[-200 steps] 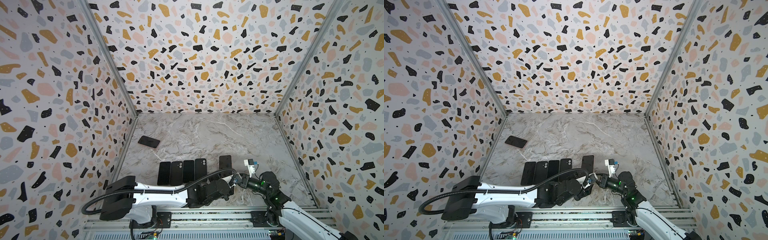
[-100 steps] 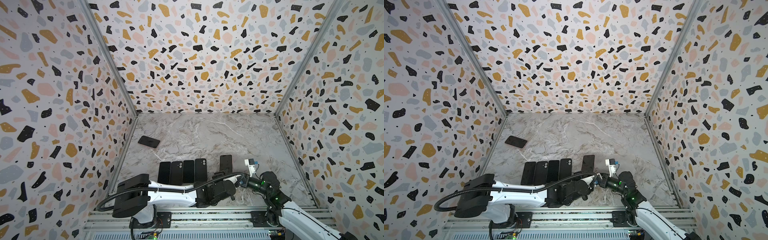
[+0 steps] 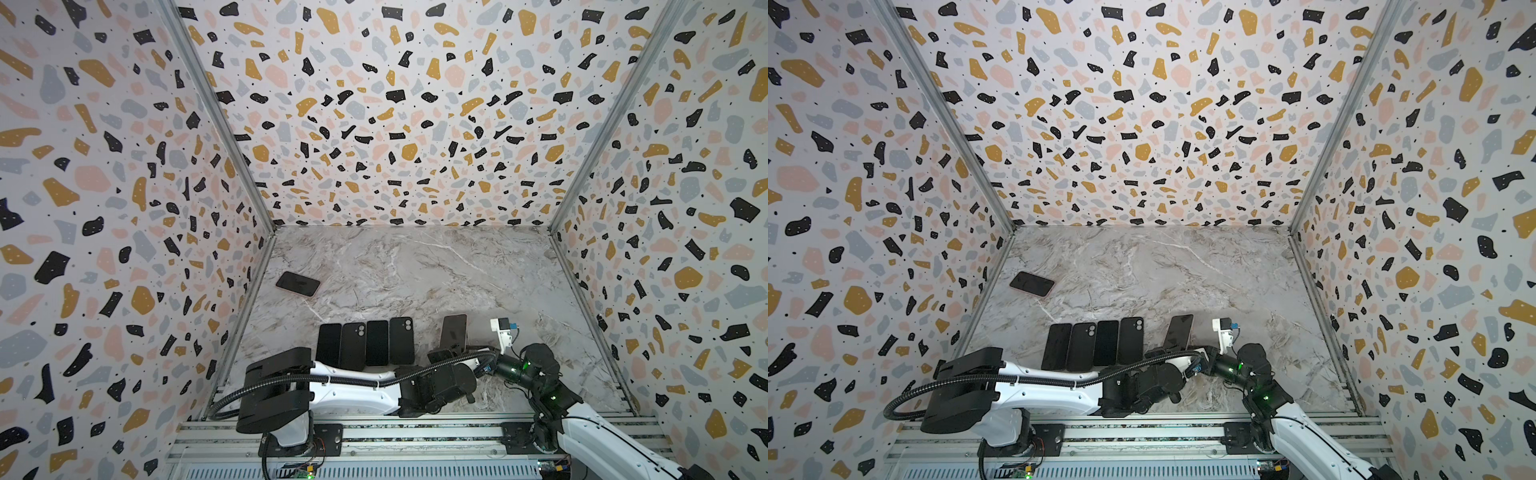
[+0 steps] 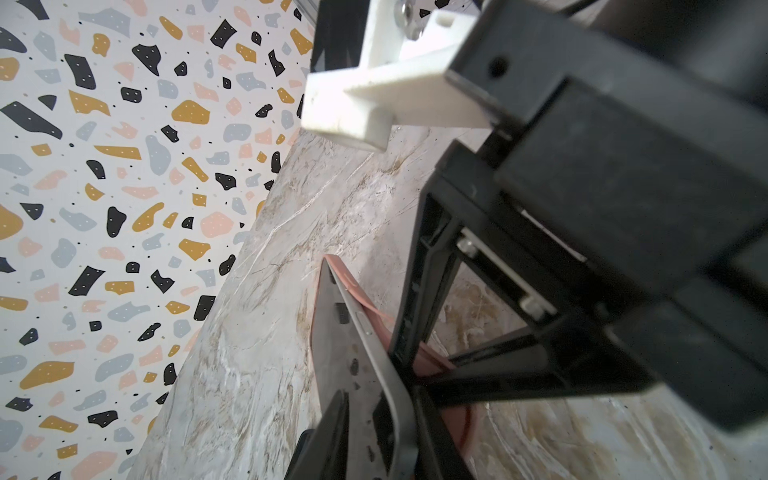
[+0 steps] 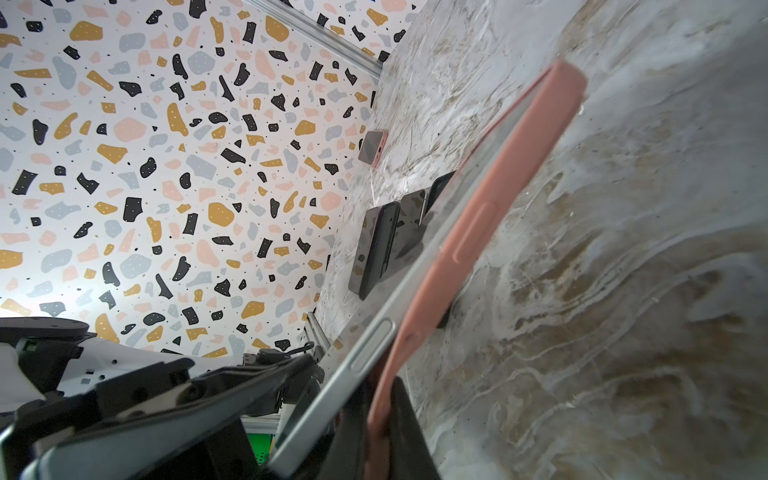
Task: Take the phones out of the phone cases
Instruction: 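Press the pink case edge into the right gripper while left holds the phone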
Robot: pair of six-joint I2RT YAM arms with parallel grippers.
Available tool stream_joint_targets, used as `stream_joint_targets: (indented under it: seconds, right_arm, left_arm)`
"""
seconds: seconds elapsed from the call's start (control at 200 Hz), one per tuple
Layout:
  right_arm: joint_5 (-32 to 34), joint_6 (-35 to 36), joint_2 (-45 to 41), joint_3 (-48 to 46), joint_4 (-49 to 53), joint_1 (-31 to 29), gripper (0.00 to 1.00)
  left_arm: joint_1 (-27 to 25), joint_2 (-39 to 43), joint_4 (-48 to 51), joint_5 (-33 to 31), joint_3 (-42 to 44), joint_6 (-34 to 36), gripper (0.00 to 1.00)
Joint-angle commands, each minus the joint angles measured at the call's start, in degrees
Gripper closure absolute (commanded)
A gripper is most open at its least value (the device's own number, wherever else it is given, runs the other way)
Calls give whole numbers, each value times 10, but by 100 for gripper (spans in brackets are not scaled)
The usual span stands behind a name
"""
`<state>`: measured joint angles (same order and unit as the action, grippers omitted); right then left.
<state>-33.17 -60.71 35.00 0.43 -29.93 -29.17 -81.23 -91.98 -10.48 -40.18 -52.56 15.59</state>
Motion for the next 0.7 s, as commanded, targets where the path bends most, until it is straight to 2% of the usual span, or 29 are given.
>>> stream_joint_targets:
  seconds: [0.0, 0.561, 0.696]
  right_arm:
    - [-37, -2, -17, 6, -55, -8, 100]
    - [-35, -4, -18, 5, -53, -11, 100]
    - [-31, 2, -19, 5, -37, -11, 100]
  left_arm:
    - [5, -8, -19, -16, -18, 3, 76]
    - [4, -11, -16, -8, -10, -2, 100]
    - [5, 4, -17, -13, -1, -4, 100]
